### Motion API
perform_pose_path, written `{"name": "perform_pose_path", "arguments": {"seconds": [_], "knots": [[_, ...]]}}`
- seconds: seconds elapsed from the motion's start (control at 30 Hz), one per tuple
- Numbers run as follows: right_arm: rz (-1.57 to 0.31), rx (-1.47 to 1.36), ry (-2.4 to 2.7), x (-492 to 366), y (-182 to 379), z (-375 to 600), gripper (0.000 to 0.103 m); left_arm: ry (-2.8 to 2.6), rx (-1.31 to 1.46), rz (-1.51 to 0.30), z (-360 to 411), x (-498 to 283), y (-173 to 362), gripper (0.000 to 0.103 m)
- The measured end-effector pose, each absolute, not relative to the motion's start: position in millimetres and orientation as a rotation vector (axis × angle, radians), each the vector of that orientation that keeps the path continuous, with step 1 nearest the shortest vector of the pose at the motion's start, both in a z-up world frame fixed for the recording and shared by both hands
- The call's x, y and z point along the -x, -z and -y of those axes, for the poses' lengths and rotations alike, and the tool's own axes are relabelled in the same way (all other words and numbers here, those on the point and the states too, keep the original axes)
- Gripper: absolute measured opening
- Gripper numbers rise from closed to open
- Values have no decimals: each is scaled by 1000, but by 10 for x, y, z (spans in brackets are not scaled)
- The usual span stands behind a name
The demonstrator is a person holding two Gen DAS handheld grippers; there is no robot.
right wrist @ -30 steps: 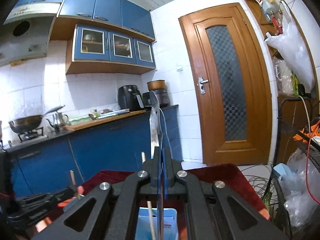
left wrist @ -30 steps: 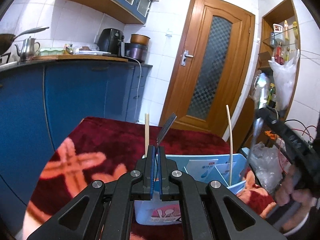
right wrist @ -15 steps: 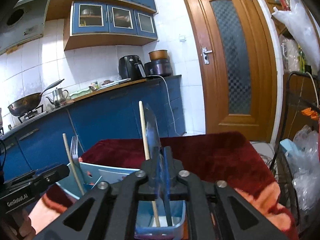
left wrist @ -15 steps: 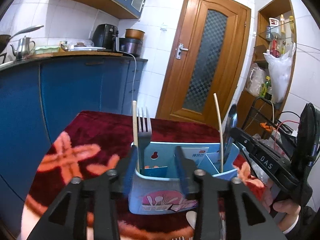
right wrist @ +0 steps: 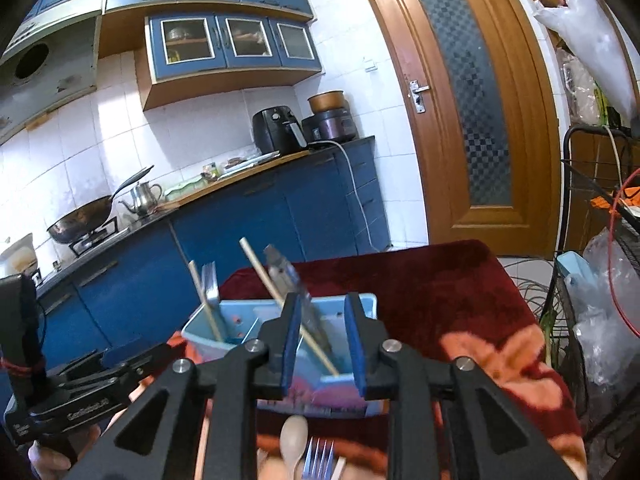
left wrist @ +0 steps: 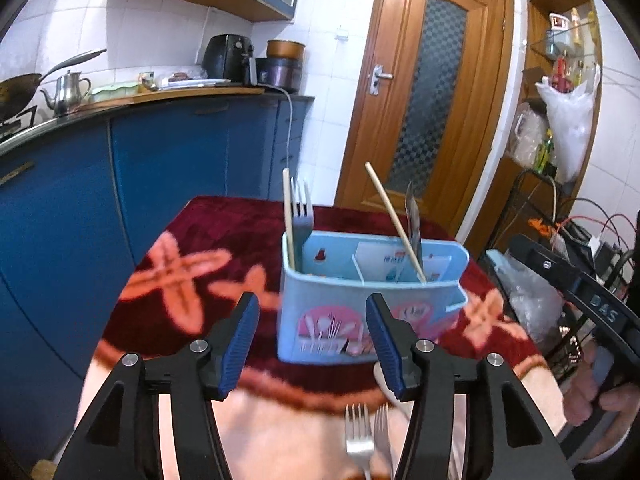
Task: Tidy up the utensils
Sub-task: 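Withdraw both grippers from the caddy back toward the remaining utensils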
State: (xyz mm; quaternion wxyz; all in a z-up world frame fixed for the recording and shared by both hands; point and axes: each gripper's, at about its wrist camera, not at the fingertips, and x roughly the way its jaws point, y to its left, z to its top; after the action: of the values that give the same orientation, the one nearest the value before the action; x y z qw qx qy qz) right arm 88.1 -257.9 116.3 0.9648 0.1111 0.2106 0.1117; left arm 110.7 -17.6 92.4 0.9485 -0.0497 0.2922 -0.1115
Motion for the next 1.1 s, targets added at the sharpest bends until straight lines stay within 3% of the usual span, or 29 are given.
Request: {"name": "perform_pose_path", "arguments": {"seconds": [1.1], "knots": [[-903,-209,-242,-510,-124,2404,27,125,79,-860,-53,-715,-316,62]]}}
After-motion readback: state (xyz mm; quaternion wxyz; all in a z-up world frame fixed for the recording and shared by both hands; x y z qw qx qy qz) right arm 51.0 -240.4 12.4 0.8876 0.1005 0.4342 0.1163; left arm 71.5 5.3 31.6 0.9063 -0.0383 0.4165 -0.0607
